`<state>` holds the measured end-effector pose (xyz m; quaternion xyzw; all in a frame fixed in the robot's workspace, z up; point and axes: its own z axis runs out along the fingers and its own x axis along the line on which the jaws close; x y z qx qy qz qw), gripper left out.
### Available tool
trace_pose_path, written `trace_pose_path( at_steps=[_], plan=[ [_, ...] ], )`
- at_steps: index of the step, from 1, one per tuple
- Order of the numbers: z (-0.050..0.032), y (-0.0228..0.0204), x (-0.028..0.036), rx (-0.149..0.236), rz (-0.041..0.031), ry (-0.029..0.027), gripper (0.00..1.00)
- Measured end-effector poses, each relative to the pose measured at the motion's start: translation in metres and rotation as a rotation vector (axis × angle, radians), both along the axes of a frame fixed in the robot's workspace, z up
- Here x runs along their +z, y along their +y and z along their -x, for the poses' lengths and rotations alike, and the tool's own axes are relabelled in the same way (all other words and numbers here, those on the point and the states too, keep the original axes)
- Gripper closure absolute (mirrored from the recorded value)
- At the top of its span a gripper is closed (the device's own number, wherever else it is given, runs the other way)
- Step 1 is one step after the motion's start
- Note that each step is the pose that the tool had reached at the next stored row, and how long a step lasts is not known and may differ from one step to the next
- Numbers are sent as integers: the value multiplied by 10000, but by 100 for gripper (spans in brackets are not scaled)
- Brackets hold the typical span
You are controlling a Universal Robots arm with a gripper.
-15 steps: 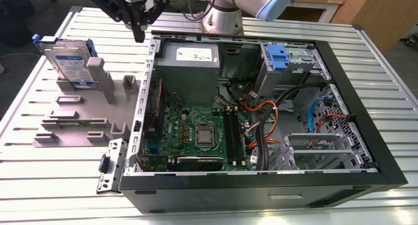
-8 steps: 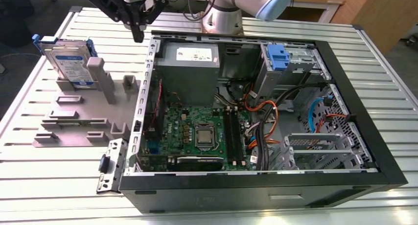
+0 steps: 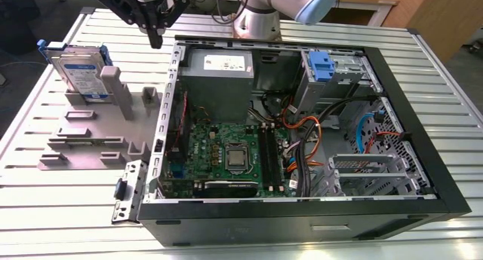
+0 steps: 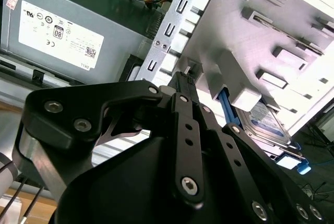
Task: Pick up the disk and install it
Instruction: 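Reach for the disk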
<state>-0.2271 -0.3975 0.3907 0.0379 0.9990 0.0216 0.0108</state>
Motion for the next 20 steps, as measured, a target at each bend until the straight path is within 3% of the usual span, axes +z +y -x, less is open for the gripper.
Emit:
trace_pose_path(
  at_steps=[20],
  plan=[
    [102,19,-9,0,0,2,89]
  ],
)
